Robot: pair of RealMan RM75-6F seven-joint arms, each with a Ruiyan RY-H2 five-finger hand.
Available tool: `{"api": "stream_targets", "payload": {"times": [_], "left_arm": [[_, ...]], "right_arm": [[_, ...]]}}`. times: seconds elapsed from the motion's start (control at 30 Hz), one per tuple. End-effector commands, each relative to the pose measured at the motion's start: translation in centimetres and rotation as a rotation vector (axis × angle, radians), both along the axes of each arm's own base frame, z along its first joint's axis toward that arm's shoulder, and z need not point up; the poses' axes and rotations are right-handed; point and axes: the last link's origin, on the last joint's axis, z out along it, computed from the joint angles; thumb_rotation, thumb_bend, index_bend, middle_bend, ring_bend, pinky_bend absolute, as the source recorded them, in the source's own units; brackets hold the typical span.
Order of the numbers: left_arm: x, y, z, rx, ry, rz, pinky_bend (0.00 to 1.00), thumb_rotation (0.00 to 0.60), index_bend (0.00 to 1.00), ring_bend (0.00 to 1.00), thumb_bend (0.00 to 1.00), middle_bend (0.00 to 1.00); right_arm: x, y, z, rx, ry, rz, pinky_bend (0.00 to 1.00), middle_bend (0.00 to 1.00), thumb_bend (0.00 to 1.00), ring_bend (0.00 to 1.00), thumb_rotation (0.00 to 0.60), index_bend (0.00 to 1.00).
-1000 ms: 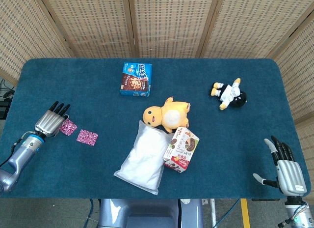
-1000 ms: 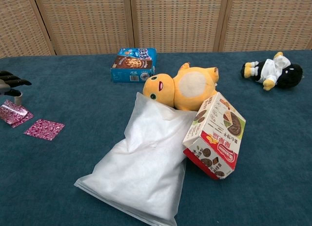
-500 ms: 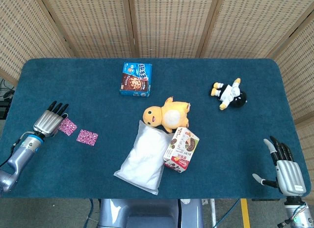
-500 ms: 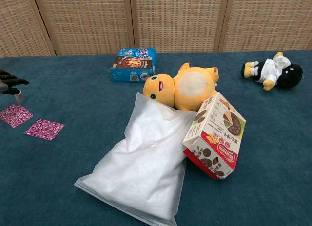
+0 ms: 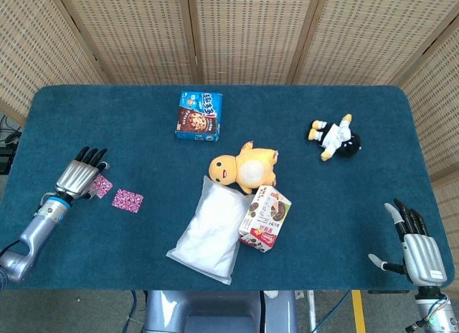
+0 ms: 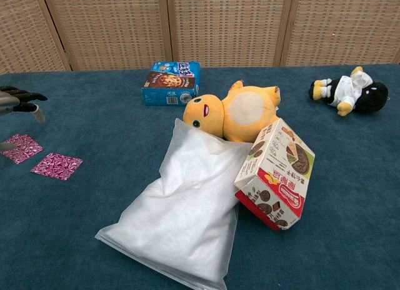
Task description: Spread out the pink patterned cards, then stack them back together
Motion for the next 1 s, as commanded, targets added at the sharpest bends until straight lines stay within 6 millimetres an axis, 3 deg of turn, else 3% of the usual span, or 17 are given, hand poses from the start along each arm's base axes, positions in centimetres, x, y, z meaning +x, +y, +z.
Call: {"api": "stream_targets", "payload": {"times": [0.03, 0.2, 0.43, 1.0], "left_arm": [[2.0, -0.3, 0.3, 0.010, -0.085, 0.021, 0.00, 0.600, 0.25, 0.00, 0.29, 0.00], [4.2, -1.7, -0.7, -0.020, -0.126, 0.033, 0.00, 0.600, 0.27, 0.00, 0.28, 0.00], [5.7, -3.3, -1.9, -0.073, -0.107, 0.044, 0.00, 0.600, 0.29, 0.00, 0.28, 0.00], [5.5, -4.0, -3.6, -0.089, -0.024, 0.054, 0.00, 0.600, 0.31, 0.00, 0.26, 0.00]], "right_arm": [[0.0, 0.0, 0.1, -0.001, -0.001, 0.001, 0.00, 0.00, 0.10, 0.00, 0.600, 0.04], [0.0, 0.0, 0.2, -0.006, -0.006, 0.002, 0.00, 0.00, 0.10, 0.00, 0.600, 0.04], [0.0, 0.0, 0.3, -0.006, -0.010, 0.004, 0.00, 0.00, 0.10, 0.00, 0.600, 0.04], [-0.1, 0.0, 0.3, -0.007, -0.014, 0.003, 0.00, 0.00, 0.10, 0.00, 0.600, 0.04]]}}
